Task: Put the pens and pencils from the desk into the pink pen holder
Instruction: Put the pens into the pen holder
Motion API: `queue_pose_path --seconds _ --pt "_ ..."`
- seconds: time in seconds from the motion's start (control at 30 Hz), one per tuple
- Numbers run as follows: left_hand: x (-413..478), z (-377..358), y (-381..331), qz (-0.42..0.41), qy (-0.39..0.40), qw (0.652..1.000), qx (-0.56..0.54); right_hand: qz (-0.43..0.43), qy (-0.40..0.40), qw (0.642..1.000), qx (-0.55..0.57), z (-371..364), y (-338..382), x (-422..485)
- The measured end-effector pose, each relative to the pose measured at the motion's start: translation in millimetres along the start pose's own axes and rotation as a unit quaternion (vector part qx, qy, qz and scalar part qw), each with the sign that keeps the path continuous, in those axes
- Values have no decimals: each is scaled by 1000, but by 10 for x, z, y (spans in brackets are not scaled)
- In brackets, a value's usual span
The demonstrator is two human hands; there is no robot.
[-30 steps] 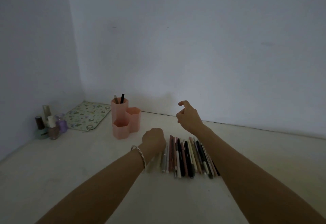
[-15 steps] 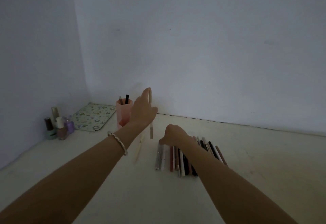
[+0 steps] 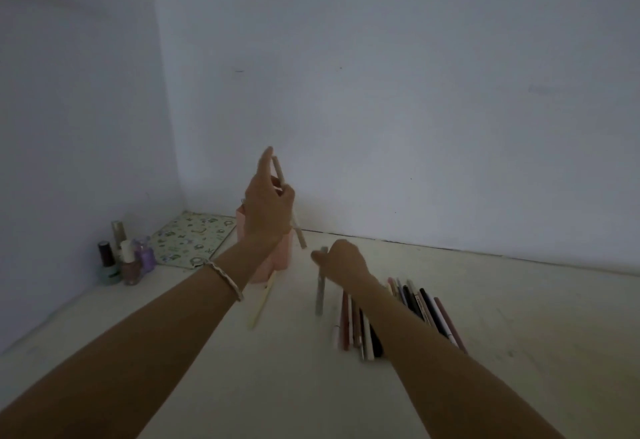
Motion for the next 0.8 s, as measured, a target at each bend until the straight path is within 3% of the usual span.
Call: queue_pose_path --seconds 0.17,0.33,0.47,0.57,0.67,0.8 --pt "473 543 23 -47 -136 989 27 82 -154 973 153 648 333 178" --pt "582 472 410 -17 -88 994 68 144 -250 938 190 814 550 255" --pt "483 236 755 -1 1 990 143 180 -248 925 224 646 680 326" --pt "448 272 859 0 -38 976 215 218 -247 911 248 537 847 364" --pt "460 464 902 50 -103 979 170 234 -242 905 261 410 1034 448" --pt "467 581 885 58 -94 985 130 260 -208 918 217 153 1283 549"
Point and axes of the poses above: each hand's wrist, its own x-axis towards the middle knuckle, its own z-axis out of the back of the hand, y = z × x, the point moved 8 cm from there along x, towards the middle knuckle, and after that the axes turned 2 degrees about z, right-handed, at the moved point
